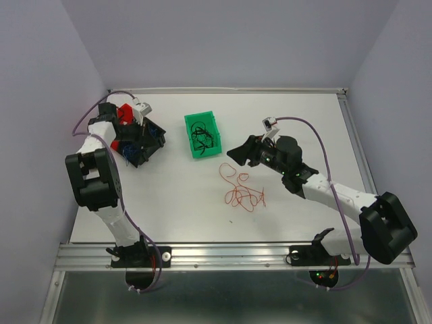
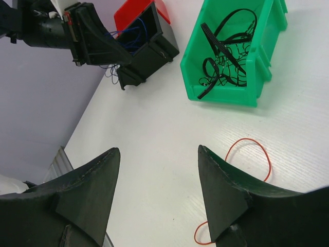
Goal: Untangle the cables
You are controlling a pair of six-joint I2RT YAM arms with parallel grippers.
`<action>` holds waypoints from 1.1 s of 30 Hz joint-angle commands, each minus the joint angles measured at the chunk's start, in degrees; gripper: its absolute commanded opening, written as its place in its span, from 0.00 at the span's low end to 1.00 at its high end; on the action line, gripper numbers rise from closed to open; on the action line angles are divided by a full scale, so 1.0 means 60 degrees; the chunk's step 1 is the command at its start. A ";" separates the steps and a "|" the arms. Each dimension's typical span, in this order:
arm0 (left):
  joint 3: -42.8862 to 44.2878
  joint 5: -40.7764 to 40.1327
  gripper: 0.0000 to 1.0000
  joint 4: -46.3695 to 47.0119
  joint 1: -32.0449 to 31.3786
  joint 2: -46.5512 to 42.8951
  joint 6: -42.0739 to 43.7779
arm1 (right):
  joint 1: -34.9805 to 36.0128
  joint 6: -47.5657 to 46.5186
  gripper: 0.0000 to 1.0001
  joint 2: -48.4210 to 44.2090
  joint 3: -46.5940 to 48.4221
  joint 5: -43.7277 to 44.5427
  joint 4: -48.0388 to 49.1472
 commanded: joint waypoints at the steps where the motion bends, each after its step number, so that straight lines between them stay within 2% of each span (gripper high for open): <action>1: 0.0843 0.0300 0.00 -0.0873 0.0291 -0.0482 0.0520 | 0.0080 -0.0022 0.67 0.0013 0.0078 -0.0052 0.0278; 8: 0.2763 0.1443 0.00 -0.4238 0.0745 0.1624 0.2775 | 0.0080 -0.0007 0.67 -0.0031 0.0077 -0.0066 0.0278; 12: 0.3438 0.1605 0.00 -0.4930 0.0892 0.2271 0.3231 | 0.0080 -0.0007 0.67 -0.0031 0.0063 -0.0066 0.0277; 16: 0.3571 0.1415 0.02 -0.4713 0.0906 0.2376 0.3013 | 0.0080 -0.0007 0.67 -0.0031 0.0063 -0.0066 0.0277; 21: 0.3293 0.1166 0.20 -0.3806 0.0936 0.1893 0.2266 | 0.0080 -0.0007 0.67 -0.0016 0.0078 -0.0066 0.0277; 24: 0.3248 0.0975 0.25 -0.3483 0.0936 0.1717 0.1885 | 0.0080 -0.0007 0.67 -0.0016 0.0078 -0.0052 0.0292; 29: 0.3453 0.0682 0.25 -0.3409 0.1009 0.1555 0.1592 | 0.0080 0.0008 0.67 0.0013 0.0078 -0.0066 0.0277; 33: 0.3322 0.0156 0.26 -0.2489 0.1038 0.1263 0.0948 | 0.0080 0.0008 0.67 -0.0016 0.0063 -0.0081 0.0292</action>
